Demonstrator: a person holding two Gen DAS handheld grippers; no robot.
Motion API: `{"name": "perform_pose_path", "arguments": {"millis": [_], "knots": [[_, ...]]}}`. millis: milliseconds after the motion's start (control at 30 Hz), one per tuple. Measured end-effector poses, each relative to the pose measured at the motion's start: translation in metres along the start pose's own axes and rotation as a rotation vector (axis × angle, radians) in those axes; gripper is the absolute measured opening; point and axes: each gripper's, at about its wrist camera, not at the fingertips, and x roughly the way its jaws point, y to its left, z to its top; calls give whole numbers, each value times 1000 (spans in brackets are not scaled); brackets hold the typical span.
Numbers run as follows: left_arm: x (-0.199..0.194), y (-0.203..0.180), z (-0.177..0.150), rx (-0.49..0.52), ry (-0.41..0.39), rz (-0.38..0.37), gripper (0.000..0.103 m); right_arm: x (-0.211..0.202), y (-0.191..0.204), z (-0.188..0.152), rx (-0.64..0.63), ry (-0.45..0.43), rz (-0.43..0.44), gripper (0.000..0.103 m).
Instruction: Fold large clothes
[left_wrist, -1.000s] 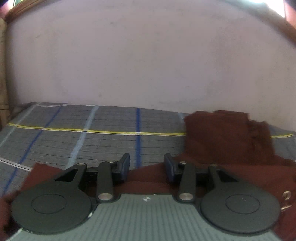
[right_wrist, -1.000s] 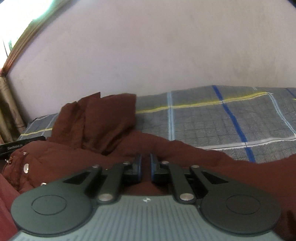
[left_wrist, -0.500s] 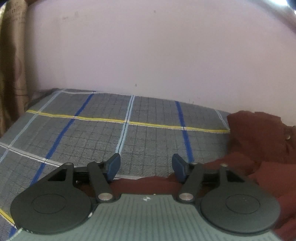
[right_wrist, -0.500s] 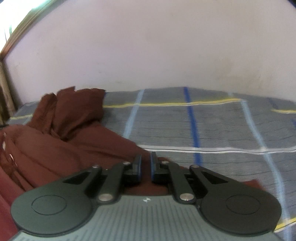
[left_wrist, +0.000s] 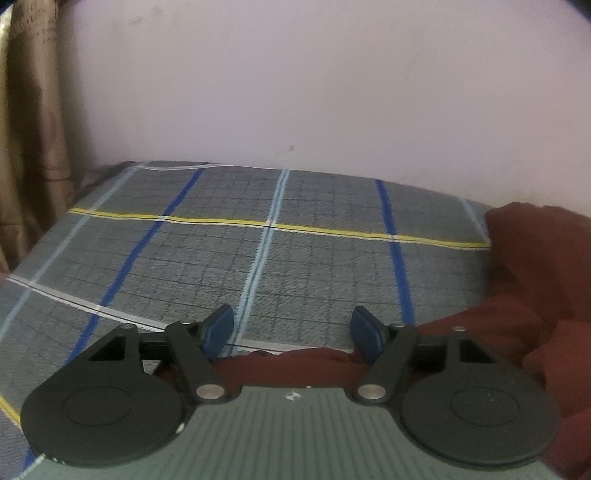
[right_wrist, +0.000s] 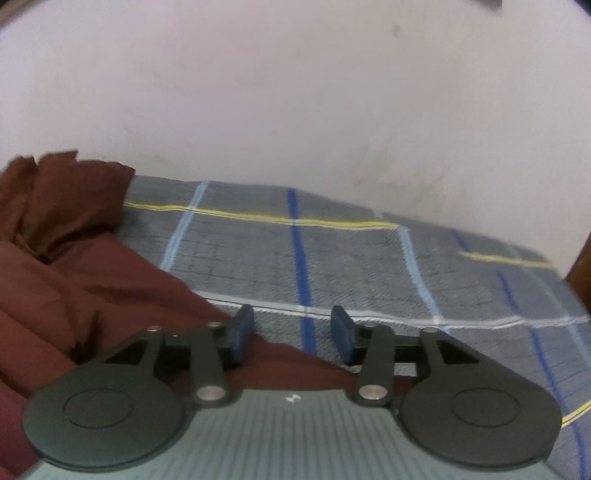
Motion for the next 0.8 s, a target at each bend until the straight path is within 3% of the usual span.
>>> {"name": "perform_pose_path", "arguments": {"millis": [133,200,267,333,467,567,600,633,667,700,800], "knots": [[-2,-1,3,4,16,27,79,-2,-13,3,51,14,55,59],[-8,-2,5,12,7,27,81,-22,-26,5,107,-59,87,59],[-20,-1,5,11,-32,24,84,-60,-36,10,151,-186,85,60],[-37,3,6,-6,-87,-12,87,-100,-43,14,150,-279,174,59],[-83,13,13,-63,-163,-114,85,-163,-35,9,55,-322,338,58],[-126,3,13,-7,-209,-219,76,-185,-20,-4,-43,-304,398,52],[-138,-6,9,46,-211,-244,65,-185,-13,-8,-81,-283,394,48],[-147,-16,3,104,-206,-247,50,-182,-7,-10,-105,-260,385,36],[-154,-28,-5,167,-195,-247,44,-176,-2,-11,-114,-231,379,26],[-158,-40,-15,222,-184,-249,38,-168,1,-12,-108,-203,377,23],[-160,-61,-39,294,-182,-255,33,-147,6,-15,-94,-150,369,18]]}}
